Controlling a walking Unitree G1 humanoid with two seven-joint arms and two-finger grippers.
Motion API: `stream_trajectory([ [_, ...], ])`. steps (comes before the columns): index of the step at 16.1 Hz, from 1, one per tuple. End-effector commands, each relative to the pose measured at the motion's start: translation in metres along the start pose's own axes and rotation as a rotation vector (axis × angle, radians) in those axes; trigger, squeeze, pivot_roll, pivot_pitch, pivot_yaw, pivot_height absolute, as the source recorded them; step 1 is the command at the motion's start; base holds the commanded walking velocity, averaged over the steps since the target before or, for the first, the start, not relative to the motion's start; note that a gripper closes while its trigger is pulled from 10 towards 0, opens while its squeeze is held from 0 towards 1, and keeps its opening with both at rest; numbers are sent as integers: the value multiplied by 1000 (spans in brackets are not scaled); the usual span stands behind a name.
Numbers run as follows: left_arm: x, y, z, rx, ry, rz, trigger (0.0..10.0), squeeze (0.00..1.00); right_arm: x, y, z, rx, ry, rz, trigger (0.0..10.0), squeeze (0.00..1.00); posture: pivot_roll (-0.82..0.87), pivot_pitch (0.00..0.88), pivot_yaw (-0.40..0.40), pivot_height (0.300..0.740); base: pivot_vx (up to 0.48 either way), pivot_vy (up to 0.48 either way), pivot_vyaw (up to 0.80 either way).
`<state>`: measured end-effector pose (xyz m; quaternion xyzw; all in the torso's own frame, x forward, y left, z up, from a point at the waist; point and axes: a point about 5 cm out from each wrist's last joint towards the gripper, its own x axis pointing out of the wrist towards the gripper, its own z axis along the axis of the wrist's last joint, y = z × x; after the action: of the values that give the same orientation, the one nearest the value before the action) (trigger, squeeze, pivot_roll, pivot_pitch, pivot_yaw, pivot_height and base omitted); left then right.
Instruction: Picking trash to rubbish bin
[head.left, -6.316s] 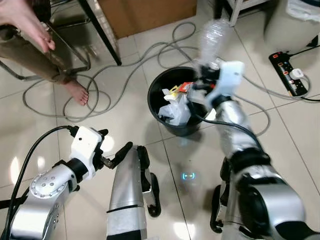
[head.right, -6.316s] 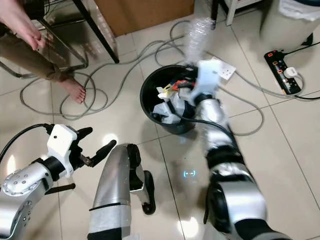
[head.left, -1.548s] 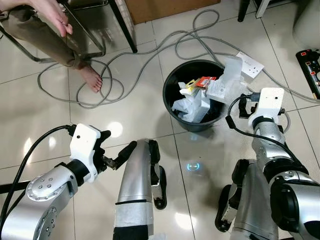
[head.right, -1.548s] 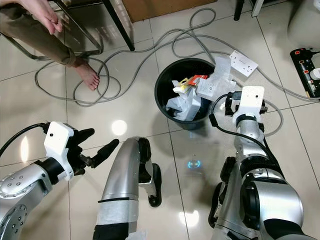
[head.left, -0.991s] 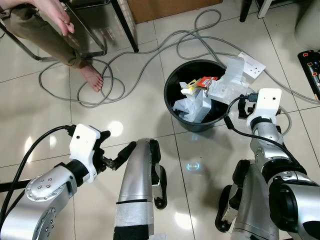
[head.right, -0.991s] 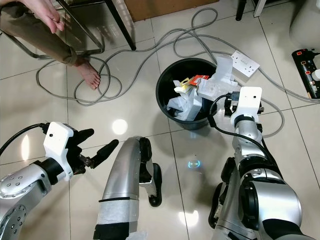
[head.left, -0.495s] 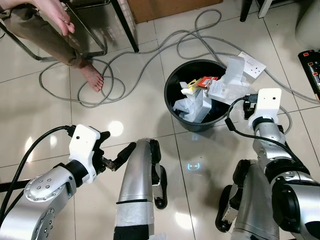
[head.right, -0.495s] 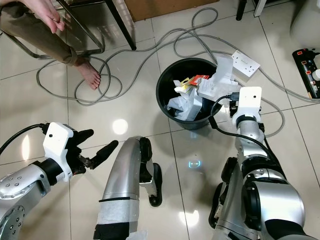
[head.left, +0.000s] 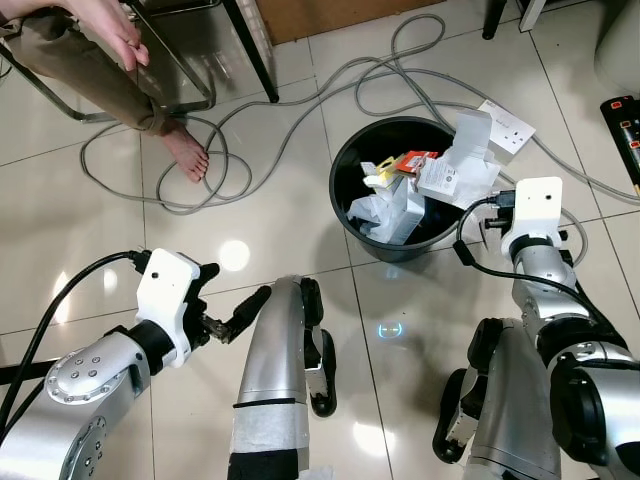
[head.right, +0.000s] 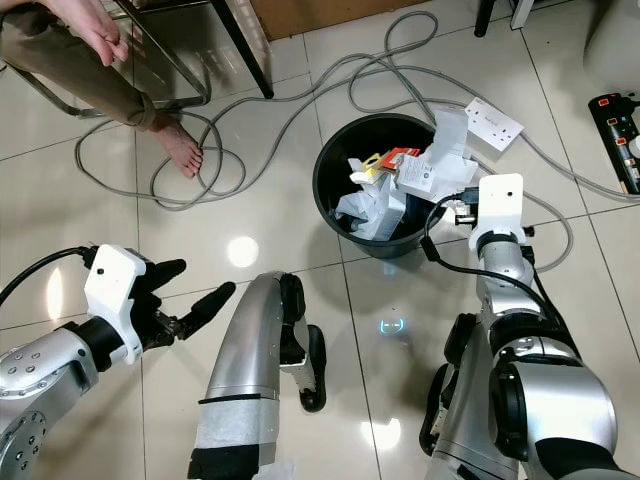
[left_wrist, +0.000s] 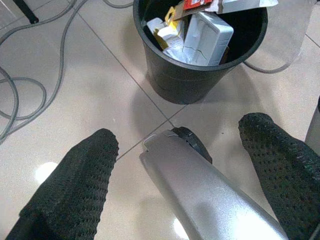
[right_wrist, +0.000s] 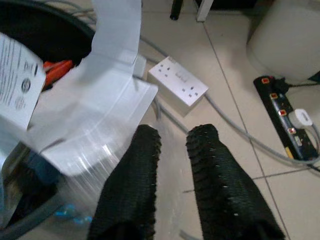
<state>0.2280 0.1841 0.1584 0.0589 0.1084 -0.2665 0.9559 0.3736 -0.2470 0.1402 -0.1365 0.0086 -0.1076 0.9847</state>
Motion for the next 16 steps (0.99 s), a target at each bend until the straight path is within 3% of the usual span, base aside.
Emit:
stream_trajectory([
  [1, -4, -1, -6, -18, 26, 2, 10000, 0, -3, 2, -8, -13, 31, 11, 0, 0, 305, 532, 241, 540, 0, 0, 0],
  [7, 5, -4, -6, -32, 1, 0, 10000, 0, 4, -2, 8, -27, -17, 30, 0, 0, 272, 510, 217, 540, 0, 0, 0],
  [9, 9, -6, -7, -39, -10, 0, 10000, 0, 3, 1, 6, -13, -11, 61, 10000, 0, 256, 492, 200, 540, 0, 0, 0],
  [16, 36, -12, -4, -64, -85, -6, 10000, 0, -1, 2, 2, 48, -46, 93, 10000, 0, 171, 401, 149, 595, 0, 0, 0],
])
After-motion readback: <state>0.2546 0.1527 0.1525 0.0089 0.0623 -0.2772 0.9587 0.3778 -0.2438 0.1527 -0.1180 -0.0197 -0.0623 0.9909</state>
